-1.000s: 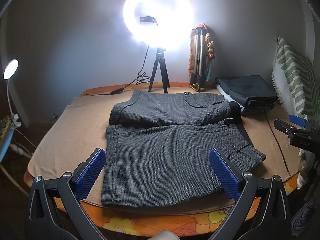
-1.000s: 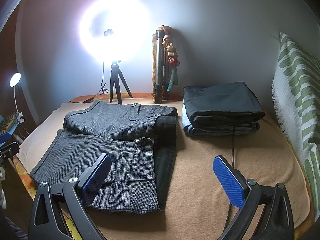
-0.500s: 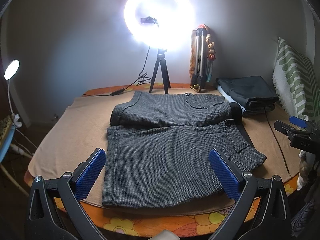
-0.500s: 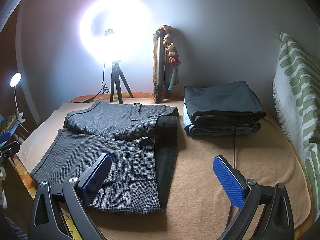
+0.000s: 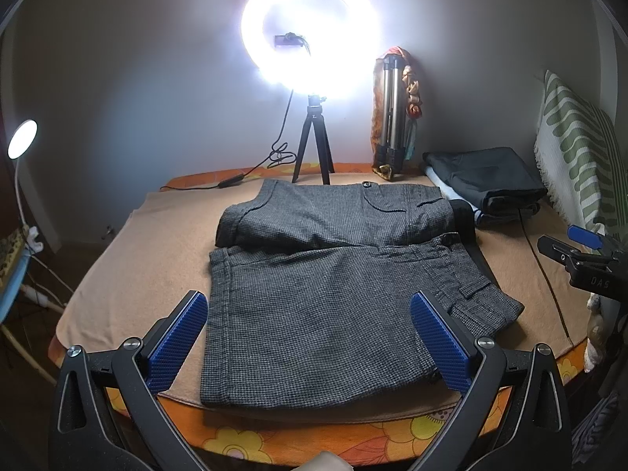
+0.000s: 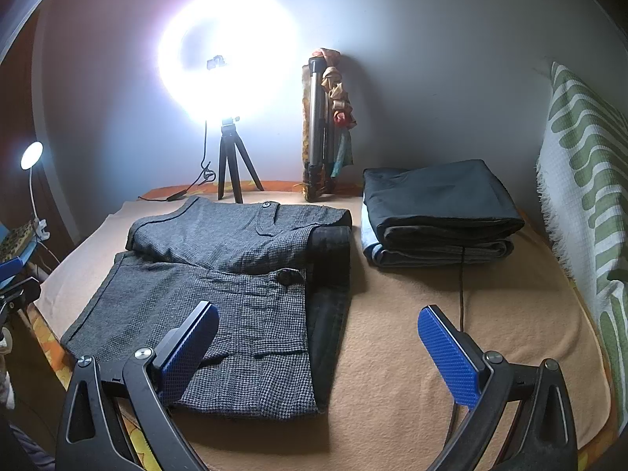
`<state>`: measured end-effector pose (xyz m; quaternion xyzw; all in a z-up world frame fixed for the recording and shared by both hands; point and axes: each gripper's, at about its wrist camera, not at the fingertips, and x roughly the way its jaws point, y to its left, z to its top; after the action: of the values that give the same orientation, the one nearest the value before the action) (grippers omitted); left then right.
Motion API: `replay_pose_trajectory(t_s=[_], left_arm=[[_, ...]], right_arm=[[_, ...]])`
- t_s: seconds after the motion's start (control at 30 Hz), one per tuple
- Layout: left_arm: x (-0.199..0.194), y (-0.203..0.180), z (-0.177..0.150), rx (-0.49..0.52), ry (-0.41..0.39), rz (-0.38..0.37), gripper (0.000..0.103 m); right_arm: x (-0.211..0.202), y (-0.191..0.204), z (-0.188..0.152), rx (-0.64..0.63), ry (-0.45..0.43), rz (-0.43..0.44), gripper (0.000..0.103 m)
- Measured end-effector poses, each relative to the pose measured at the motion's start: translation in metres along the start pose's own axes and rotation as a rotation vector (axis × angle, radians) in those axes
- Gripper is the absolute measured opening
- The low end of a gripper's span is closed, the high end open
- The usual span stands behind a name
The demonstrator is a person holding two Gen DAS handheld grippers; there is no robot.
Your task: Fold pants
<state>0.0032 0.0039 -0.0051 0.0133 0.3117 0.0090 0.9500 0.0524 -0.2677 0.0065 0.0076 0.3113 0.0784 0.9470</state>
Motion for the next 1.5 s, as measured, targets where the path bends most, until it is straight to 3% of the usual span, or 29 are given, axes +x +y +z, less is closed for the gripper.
replay_pose_trajectory(t_s=[0.83,1.23,1.5], left_arm=[[0.001,-0.001,-0.001,0.008,0.002,0.015,0.103],[0.029,0.025,0.004,-0.033,0.028,0.021,0.102],[0.056,0.045,0.012,-0.094,0.077,0.003,0.094]], right_arm=[[0.001,0.001,-0.001,0.002,0.004,0.005,0.103],[0.017,-0.001,0.009,-0.006,0.013,0.029,0.103],[0.036,0.005,0.019,-0.04,-0.001,0.081,0.103]])
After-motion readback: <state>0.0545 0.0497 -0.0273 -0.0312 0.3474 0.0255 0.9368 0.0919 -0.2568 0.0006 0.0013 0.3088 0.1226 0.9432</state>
